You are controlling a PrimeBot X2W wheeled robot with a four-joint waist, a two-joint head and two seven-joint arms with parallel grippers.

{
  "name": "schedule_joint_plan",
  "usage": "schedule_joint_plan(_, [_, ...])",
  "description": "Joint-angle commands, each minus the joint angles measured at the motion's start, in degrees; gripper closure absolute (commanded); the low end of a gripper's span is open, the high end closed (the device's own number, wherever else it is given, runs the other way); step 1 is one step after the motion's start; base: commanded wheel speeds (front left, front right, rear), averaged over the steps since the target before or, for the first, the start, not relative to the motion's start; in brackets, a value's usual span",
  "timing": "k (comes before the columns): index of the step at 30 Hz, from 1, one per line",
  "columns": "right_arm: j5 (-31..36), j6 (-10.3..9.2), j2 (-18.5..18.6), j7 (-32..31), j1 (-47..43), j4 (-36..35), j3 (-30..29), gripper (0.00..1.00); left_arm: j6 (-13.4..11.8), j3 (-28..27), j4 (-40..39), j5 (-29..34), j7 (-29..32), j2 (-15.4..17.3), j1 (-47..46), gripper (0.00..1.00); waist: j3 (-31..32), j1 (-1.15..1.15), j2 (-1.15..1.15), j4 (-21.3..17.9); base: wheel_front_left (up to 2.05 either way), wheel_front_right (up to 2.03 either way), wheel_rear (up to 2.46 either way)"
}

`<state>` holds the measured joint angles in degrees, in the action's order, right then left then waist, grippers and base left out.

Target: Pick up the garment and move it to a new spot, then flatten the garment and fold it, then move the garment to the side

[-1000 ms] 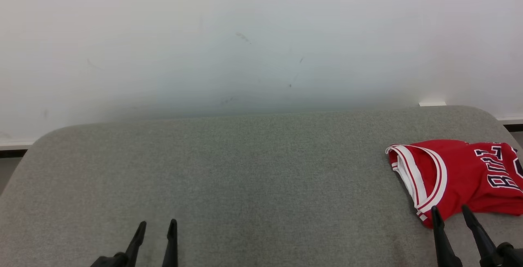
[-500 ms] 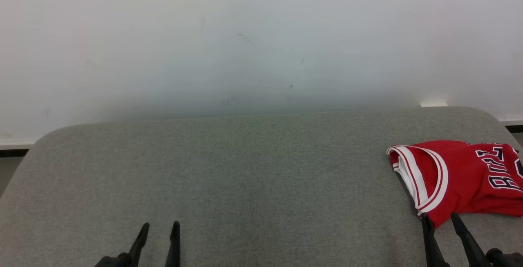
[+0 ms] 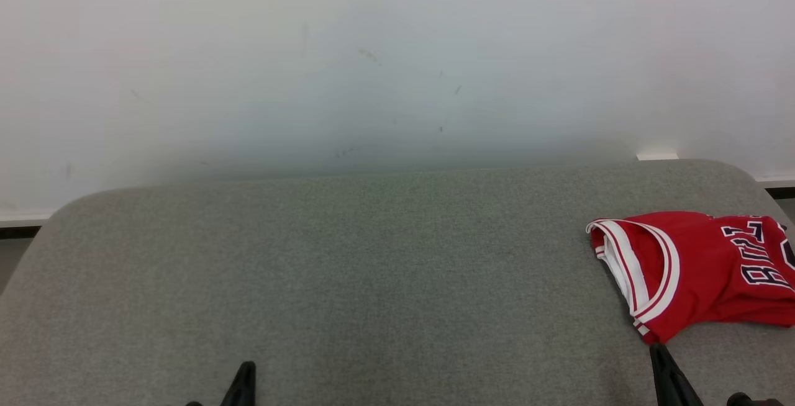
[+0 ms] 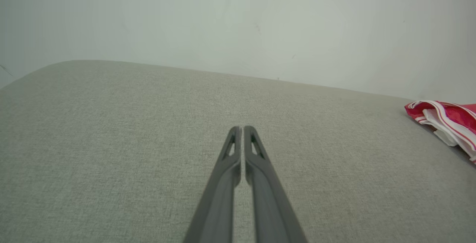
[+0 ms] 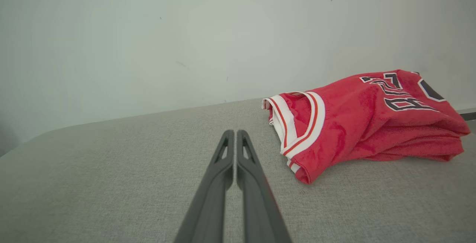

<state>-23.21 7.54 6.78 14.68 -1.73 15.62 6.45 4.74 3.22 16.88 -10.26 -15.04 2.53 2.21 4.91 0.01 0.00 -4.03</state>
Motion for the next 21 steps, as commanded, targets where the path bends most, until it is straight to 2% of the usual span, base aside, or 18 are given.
schedule_joint_plan(1, [-1.8,0.00,0.0,-0.4,0.5,-0.3,-0.4,1.00,0.1,-0.7,0.1,-1.9,0.9,0.1,-0.9,1.00,-0.1,0.00,0.00,0.1,0.00,0.00,0.00])
schedule_joint_plan(21, [-18.4,-0.02,-1.0,-5.6,2.7,-0.6,-3.6,1.00,0.7,-2.7,-1.0,-21.9,5.8,0.1,-2.9,1.00,-0.8,0.00,0.00,0.7,0.00,0.00,0.00])
